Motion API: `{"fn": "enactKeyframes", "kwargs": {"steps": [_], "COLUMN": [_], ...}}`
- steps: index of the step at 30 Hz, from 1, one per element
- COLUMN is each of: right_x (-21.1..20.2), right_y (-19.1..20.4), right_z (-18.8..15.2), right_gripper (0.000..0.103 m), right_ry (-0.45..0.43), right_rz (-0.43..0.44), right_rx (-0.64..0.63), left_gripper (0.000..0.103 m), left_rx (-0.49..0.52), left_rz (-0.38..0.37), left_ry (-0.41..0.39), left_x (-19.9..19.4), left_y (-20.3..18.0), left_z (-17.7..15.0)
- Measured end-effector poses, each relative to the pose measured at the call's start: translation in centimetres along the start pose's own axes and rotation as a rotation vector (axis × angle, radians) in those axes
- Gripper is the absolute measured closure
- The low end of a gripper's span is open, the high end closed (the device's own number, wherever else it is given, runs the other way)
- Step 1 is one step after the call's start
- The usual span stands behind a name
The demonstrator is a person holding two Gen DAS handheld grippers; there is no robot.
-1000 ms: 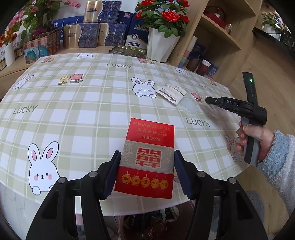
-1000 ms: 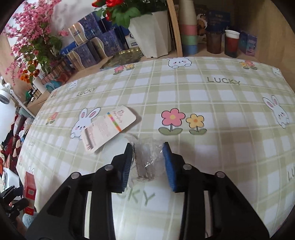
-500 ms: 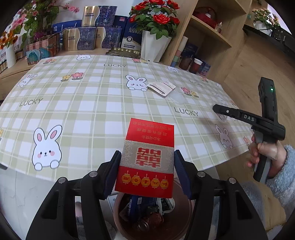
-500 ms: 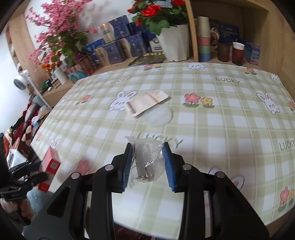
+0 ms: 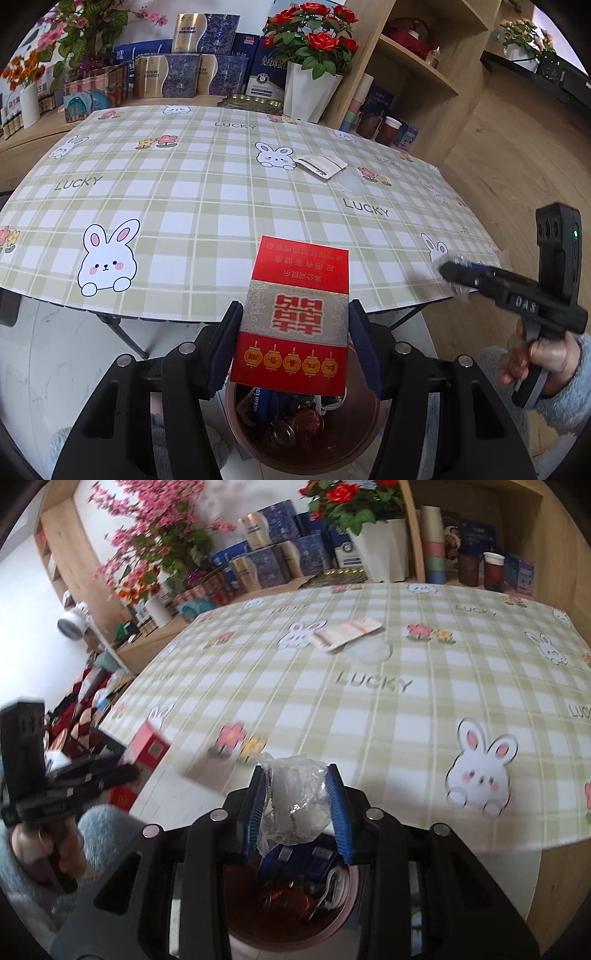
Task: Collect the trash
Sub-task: 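Carry the red box and plastic wrapper toward the bin with both tools, then open the right tool to drop the plastic wrapper into the bin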
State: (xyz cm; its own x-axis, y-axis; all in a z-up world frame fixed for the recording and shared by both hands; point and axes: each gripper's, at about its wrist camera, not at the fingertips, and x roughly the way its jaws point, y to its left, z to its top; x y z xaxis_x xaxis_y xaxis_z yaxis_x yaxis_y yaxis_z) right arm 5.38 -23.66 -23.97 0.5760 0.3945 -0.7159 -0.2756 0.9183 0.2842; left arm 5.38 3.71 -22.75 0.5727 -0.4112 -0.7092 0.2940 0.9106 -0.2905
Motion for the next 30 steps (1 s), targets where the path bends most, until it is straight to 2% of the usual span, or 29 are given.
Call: {"fn": "enactKeyframes", "kwargs": {"steps": [8, 14, 25, 30], "right_x": [1.4, 4.5, 9.6, 10.0], "right_y": [1.7, 1.9, -0.1, 0.7], "right_z": [-5.3, -9.0, -10.8, -10.7], "right_gripper": [0.067, 0.067, 0.066, 0.058], "right_ry": [0.084, 0.183, 0.315, 0.326], "right_rz": [0.017, 0.007, -0.031, -0.003], "right_rx": [0.01, 0.042, 0.155, 0.14], "left_gripper": [0.047, 0.047, 0.047, 0.047], "left_rx": [0.002, 0.004, -0.008, -0.007], "left_rz": [-0.004, 0.001, 0.004, 0.007], "left_ry": [-0.002, 0.002, 0.018, 0.026], "left_x": [-0.6, -0.8, -0.7, -0.6], "left_y": [-0.2, -0.5, -0.5, -0.4], "left_z": [-0.7, -1.5, -3.3, -3.6]}}
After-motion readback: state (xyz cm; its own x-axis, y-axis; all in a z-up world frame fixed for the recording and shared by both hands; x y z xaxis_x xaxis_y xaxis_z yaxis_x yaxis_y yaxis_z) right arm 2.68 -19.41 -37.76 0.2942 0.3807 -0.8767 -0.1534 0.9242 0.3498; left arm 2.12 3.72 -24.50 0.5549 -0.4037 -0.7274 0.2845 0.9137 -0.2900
